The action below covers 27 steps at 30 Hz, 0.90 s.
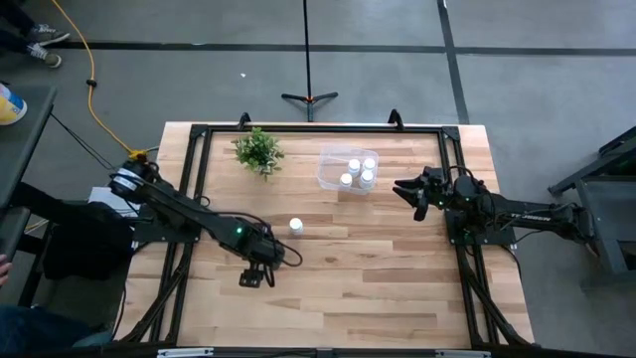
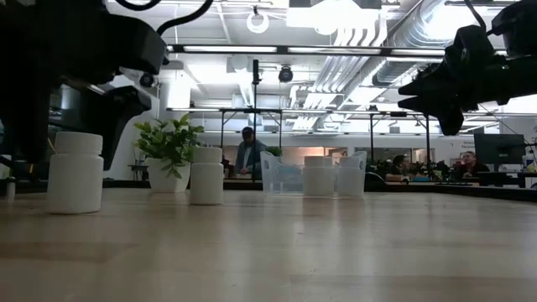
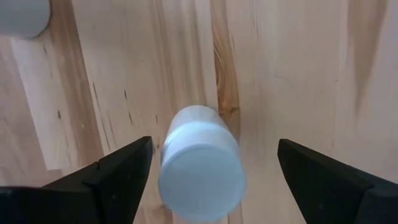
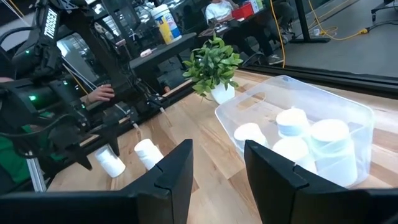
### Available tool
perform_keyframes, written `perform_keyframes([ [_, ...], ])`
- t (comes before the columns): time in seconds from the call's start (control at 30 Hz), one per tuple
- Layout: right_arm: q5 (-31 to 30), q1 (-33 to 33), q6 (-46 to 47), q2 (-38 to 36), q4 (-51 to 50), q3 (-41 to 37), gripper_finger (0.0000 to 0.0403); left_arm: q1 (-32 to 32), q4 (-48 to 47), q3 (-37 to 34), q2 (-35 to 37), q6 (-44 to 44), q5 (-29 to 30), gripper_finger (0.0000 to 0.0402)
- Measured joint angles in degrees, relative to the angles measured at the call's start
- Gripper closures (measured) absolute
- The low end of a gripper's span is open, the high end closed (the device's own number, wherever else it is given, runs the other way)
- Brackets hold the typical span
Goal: Pick and place pill bottles into a basket
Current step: Put the white pill bottle into the transparent container
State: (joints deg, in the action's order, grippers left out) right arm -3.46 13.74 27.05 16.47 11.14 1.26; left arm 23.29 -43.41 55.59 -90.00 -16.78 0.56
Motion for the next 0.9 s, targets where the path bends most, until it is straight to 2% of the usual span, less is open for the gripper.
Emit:
perform_keyframes([
  [0.23, 0.00, 0.01, -0.02, 0.01, -0.59, 0.00, 0.0269, 0.00, 0.19, 0.00, -1.11, 0.07, 0.12, 0.0021],
  [0.4, -0.02, 0.02, -0.02, 0.02, -1.00, 0.00, 0.0269, 0.00, 0.21, 0.00, -1.11, 0.71, 3.81, 0.0021],
  [0.57, -0.02, 0.01, -0.02, 0.02, -1.12, 0.00, 0.0268, -0.02, 0.21, 0.00, -1.11, 3.04, 4.07, 0.0023],
  [0.9, -0.04, 0.02, -0.03, 0.02, -1.29, 0.00, 0.0269, -0.02, 0.21, 0.00, -1.11, 3.64, 3.26, 0.0090],
])
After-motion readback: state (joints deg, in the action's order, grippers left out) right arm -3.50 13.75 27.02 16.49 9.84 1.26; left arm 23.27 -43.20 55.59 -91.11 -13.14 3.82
